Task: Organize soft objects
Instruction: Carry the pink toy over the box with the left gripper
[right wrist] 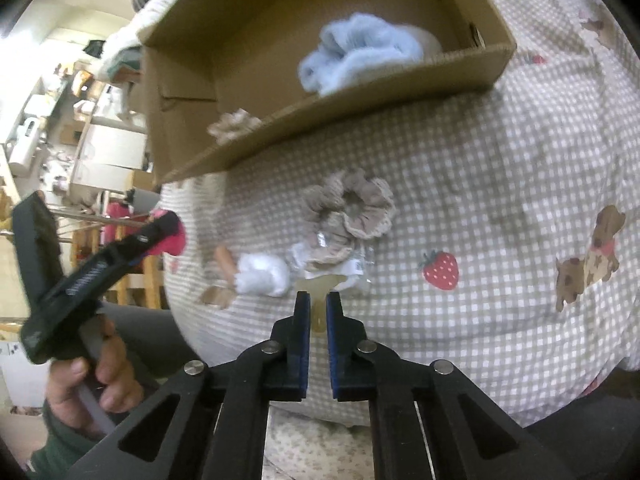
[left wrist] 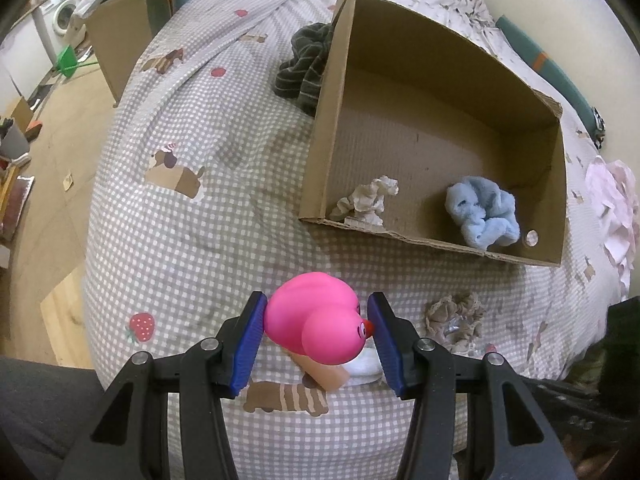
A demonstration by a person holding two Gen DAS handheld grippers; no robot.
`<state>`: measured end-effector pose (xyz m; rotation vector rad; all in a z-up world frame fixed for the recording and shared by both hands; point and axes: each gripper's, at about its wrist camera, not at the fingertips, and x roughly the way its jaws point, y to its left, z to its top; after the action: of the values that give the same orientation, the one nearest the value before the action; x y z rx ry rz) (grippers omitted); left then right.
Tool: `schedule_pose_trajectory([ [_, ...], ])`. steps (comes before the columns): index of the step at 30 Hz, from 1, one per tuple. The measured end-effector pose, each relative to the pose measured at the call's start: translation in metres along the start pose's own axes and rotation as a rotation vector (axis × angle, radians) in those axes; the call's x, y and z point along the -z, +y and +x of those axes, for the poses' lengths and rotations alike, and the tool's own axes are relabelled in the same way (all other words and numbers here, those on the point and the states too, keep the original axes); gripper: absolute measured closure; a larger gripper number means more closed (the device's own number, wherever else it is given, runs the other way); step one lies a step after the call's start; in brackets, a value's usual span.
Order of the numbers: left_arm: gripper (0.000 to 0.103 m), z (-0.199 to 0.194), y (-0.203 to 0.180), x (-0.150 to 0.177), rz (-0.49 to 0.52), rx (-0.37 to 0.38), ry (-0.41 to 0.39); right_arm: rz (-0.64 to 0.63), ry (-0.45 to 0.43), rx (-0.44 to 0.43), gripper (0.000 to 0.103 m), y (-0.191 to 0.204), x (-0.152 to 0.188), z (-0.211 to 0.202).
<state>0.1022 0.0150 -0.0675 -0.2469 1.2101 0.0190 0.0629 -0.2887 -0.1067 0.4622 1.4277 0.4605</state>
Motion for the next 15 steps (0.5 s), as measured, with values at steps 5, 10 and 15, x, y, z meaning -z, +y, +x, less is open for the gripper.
schedule_pose_trajectory([
  [5,0.055,-0.001,0.002,0.001,-0.004,-0.004,-0.003,-0.082,-0.070,-0.047,0.096,0.017,0.003,-0.023],
  [10,0.055,-0.012,-0.003,0.003,0.033,-0.001,-0.047,-0.092,-0.147,-0.085,0.096,0.026,-0.002,-0.037],
  [15,0.055,-0.033,-0.017,0.004,0.098,-0.002,-0.127,-0.084,-0.200,-0.089,0.096,0.029,-0.008,-0.055],
])
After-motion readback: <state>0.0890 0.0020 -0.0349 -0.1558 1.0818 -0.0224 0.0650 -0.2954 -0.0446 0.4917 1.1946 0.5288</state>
